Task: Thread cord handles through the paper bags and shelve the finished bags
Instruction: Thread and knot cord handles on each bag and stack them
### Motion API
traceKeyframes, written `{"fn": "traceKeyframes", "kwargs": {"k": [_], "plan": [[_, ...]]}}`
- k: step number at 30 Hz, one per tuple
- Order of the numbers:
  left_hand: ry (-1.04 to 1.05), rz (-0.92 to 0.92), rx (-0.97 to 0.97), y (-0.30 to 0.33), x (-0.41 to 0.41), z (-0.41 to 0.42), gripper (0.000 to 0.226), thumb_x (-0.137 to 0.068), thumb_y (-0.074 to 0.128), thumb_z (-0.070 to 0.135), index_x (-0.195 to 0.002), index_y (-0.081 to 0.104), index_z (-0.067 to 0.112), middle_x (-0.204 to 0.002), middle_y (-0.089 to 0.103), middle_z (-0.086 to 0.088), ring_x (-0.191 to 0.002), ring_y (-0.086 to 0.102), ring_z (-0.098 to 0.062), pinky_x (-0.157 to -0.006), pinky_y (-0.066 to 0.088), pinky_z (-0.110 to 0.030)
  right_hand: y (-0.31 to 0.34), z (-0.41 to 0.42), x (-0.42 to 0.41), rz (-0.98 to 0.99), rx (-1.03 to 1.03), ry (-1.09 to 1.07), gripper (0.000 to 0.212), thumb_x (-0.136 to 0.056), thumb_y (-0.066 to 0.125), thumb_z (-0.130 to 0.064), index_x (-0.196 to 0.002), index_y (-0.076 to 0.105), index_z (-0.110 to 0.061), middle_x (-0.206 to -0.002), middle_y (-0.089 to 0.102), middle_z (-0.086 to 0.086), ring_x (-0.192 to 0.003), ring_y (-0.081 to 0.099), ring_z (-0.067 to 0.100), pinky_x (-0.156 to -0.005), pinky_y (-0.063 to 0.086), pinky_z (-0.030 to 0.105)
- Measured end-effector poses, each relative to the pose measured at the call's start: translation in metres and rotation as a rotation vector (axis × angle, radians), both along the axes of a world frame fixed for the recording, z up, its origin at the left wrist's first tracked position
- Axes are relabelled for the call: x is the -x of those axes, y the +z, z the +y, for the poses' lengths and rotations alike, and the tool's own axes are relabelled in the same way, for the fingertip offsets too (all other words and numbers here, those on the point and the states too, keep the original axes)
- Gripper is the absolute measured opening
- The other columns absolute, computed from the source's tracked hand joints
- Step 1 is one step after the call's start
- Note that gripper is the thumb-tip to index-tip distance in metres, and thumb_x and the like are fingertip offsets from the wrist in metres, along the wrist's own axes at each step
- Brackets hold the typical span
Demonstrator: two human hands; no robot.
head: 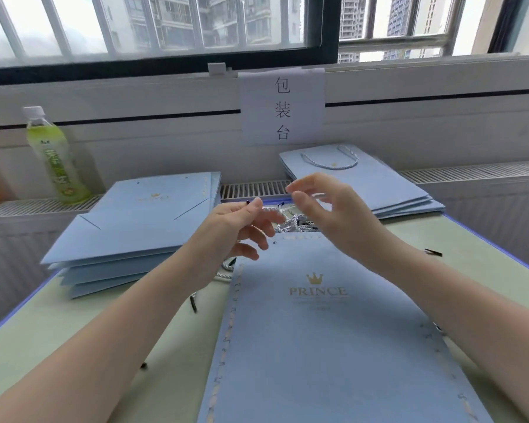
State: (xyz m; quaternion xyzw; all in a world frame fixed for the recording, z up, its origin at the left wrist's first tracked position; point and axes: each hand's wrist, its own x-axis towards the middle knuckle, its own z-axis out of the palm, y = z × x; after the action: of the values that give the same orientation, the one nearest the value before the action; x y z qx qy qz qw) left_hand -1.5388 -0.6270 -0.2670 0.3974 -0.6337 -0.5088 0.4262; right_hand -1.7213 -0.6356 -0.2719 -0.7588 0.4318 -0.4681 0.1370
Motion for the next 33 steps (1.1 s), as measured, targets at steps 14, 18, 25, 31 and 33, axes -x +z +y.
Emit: {"fn": "traceKeyframes", "kwargs": {"k": [14,18,25,31,33], "plan": [[0.382,-0.75,0.42,-0.023,0.006,-0.007,0.036,-0.102,0.034,0.027,-0.101,0.063,0.005,-0.102,0.066,-0.006,-0.1,0.057,-0.026,-0.082,0.04,-0.033,-0.014,-0.001,-0.004,0.237,0.009,-0.055,0.013,-0.095,0.052,-0.015,-0.096,0.065,-0.014,-0.065,0.052,-0.014,-0.069,0.052,0.016,-0.07,0.046,0.033],[0.32,-0.961,0.355,-0.032,0.006,-0.012,0.033,-0.099,0.037,0.019,-0.128,0.051,0.011,-0.129,0.055,-0.007,-0.119,0.046,-0.023,-0.083,0.031,-0.024,-0.023,-0.003,-0.005,0.335,-0.08,-0.075,0.022,-0.097,0.046,-0.016,-0.108,0.064,-0.015,-0.07,0.047,-0.015,-0.077,0.046,0.014,-0.074,0.043,0.031],[0.285,-0.937,0.302,-0.039,0.007,-0.015,0.036,-0.096,0.046,0.023,-0.132,0.046,0.019,-0.13,0.045,-0.005,-0.129,0.033,-0.023,-0.101,0.026,-0.027,-0.031,-0.004,-0.01,0.412,-0.105,-0.103,0.018,-0.095,0.049,-0.022,-0.102,0.064,-0.016,-0.091,0.066,0.0,-0.09,0.056,0.021,-0.08,0.046,0.038],[0.351,-0.958,0.4,-0.047,0.013,-0.013,0.034,-0.098,0.044,0.03,-0.127,0.051,0.015,-0.123,0.041,-0.007,-0.122,0.027,-0.023,-0.094,0.02,-0.022,-0.034,-0.003,-0.014,0.47,-0.041,-0.134,0.016,-0.091,0.048,-0.022,-0.095,0.062,-0.014,-0.09,0.065,0.0,-0.087,0.057,0.021,-0.076,0.048,0.039],[0.374,-0.933,0.45,-0.048,0.012,-0.015,0.029,-0.097,0.045,0.026,-0.121,0.055,0.012,-0.116,0.042,-0.006,-0.117,0.03,-0.024,-0.09,0.02,-0.021,-0.034,-0.001,-0.015,0.479,-0.02,-0.131,0.015,-0.09,0.049,-0.021,-0.093,0.062,-0.014,-0.09,0.064,-0.001,-0.087,0.056,0.02,-0.076,0.047,0.038]]}}
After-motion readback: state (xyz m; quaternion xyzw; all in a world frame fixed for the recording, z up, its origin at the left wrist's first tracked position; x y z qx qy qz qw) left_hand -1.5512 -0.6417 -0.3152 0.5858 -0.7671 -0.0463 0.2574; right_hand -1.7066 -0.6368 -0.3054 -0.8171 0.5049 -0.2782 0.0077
